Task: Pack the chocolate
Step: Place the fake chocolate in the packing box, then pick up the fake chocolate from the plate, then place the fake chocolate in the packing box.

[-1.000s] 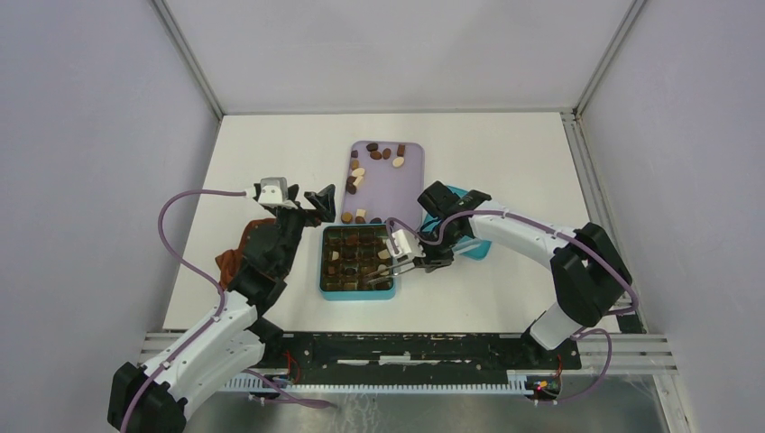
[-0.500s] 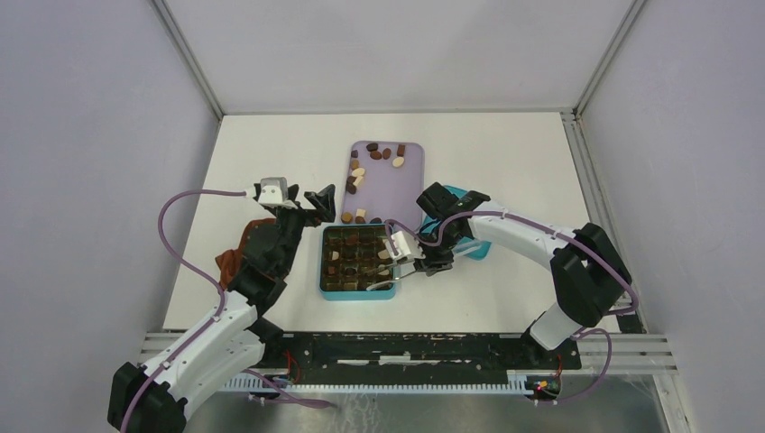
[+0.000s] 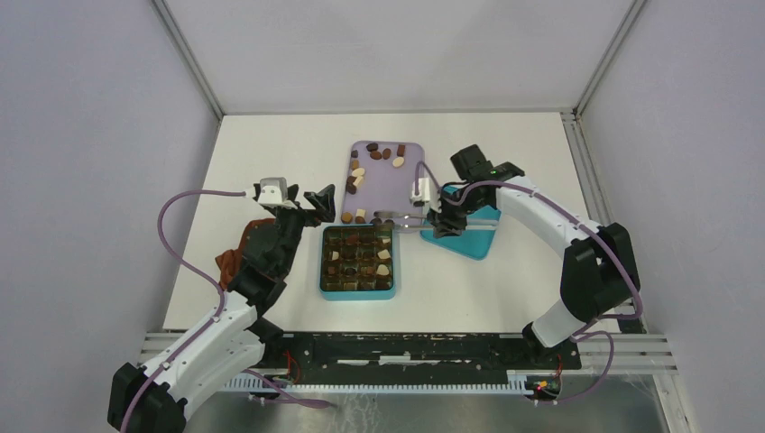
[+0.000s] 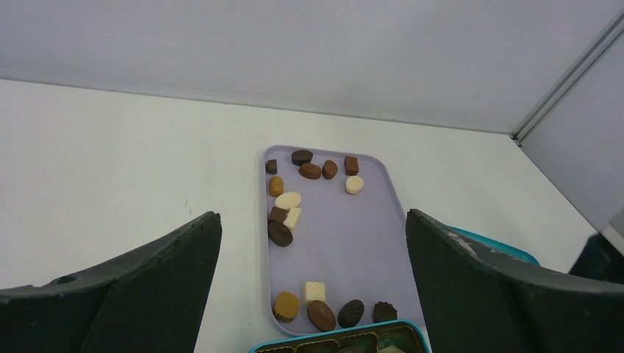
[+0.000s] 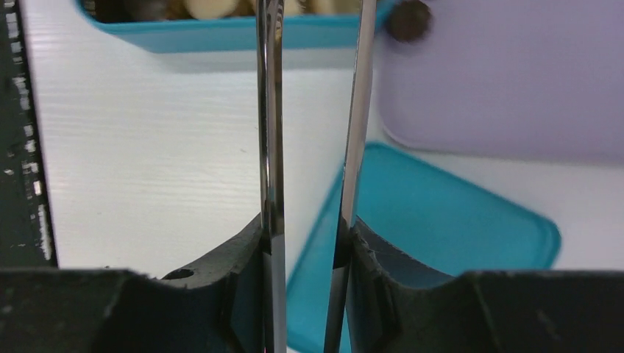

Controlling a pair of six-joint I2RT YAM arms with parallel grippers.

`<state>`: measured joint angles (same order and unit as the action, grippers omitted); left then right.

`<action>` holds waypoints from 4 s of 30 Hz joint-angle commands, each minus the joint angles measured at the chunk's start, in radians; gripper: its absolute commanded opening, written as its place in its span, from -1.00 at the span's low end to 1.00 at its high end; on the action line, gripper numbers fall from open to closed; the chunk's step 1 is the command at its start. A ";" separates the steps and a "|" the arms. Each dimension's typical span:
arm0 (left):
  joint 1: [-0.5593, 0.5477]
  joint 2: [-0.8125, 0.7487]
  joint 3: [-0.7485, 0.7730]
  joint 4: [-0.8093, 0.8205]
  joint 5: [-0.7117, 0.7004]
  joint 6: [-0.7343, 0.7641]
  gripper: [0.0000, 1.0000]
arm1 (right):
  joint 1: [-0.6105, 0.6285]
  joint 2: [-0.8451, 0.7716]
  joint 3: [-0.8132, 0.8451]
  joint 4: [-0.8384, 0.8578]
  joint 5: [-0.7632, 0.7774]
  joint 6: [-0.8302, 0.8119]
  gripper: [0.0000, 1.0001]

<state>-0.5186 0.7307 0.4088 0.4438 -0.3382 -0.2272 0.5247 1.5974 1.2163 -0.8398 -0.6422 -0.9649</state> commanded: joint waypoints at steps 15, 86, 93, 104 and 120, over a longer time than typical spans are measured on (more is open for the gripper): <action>-0.003 -0.006 0.032 0.023 0.002 -0.015 0.99 | -0.163 0.395 0.578 0.002 0.468 0.285 -0.18; -0.003 -0.002 0.038 0.017 0.001 -0.016 0.99 | -0.198 0.675 0.827 -0.070 0.274 0.364 -0.72; -0.003 -0.006 0.041 0.002 0.004 -0.021 0.99 | -0.198 0.563 0.711 -0.018 0.224 0.365 -0.94; -0.003 -0.025 0.049 -0.051 0.000 -0.047 0.99 | -0.199 0.342 0.497 0.038 0.123 0.334 -1.00; 0.006 0.367 0.485 -0.929 -0.076 -0.303 0.21 | -0.125 -0.074 0.010 0.112 -0.153 0.150 -1.00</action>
<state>-0.5186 1.0607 0.8631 -0.2363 -0.3904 -0.4423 0.3561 1.6100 1.3121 -0.7712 -0.6968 -0.7280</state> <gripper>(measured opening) 0.627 0.447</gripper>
